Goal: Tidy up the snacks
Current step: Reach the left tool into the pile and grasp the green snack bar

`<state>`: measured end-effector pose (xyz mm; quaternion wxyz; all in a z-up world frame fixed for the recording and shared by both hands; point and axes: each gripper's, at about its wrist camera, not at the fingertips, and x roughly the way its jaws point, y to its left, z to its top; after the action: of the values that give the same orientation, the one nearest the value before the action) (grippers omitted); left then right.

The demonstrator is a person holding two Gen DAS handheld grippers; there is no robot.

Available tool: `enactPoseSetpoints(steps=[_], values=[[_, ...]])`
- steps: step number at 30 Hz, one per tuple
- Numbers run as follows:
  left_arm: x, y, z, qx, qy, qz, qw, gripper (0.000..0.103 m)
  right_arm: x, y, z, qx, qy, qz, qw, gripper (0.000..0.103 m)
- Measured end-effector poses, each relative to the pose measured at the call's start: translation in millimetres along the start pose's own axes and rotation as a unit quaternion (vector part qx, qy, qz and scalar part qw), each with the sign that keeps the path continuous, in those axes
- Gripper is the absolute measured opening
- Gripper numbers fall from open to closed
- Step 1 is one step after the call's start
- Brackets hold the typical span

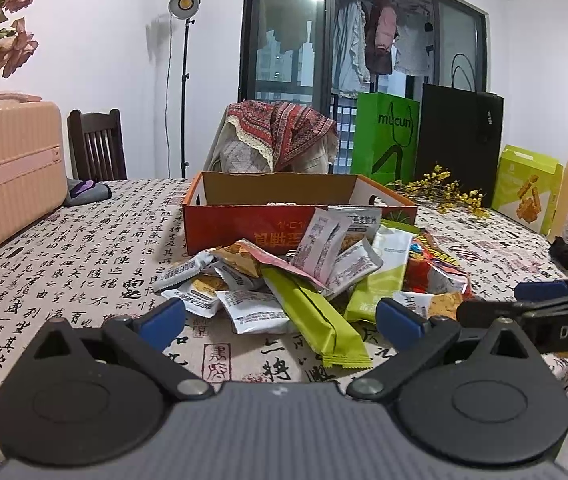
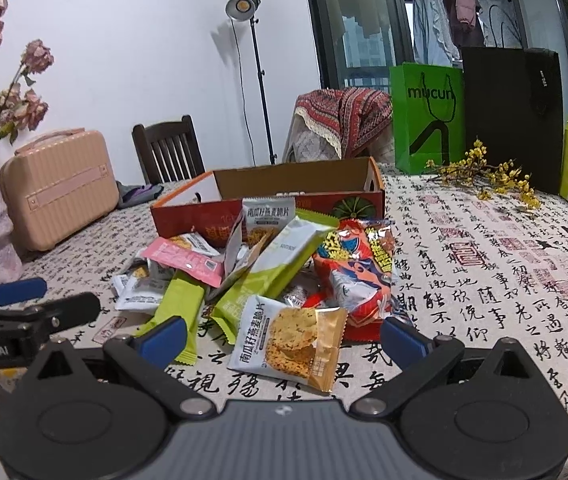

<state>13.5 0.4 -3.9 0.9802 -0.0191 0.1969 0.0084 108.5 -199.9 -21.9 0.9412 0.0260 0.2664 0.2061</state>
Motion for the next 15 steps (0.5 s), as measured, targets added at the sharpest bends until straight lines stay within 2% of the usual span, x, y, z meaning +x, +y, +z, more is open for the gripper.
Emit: enactPoseSetpoints(steps=[4,8,11,13,15], values=[[9,3,1,-0.003,0.007,0.007,0.9999,0.103,19,1,-2,0.001,0.016,-0.002,1.000,0.102],[17,7,1,-0.008,0.015,0.012,0.9998,0.103,42,3,-4,-0.003,0.028,-0.023,0.999,0.101],[22,9,0,-0.009,0.021,0.013,0.9997,0.103,56,5,-6,-0.014,0.035,-0.032,0.999,0.096],[26,10,-1,-0.010,0.027,0.014,0.9995,0.103,65,6,-8,-0.016,0.041,-0.033,0.998,0.090],[29,11,-2,-0.010,0.032,0.015,0.9993,0.103,70,8,-10,-0.020,0.048,-0.031,0.998,0.089]])
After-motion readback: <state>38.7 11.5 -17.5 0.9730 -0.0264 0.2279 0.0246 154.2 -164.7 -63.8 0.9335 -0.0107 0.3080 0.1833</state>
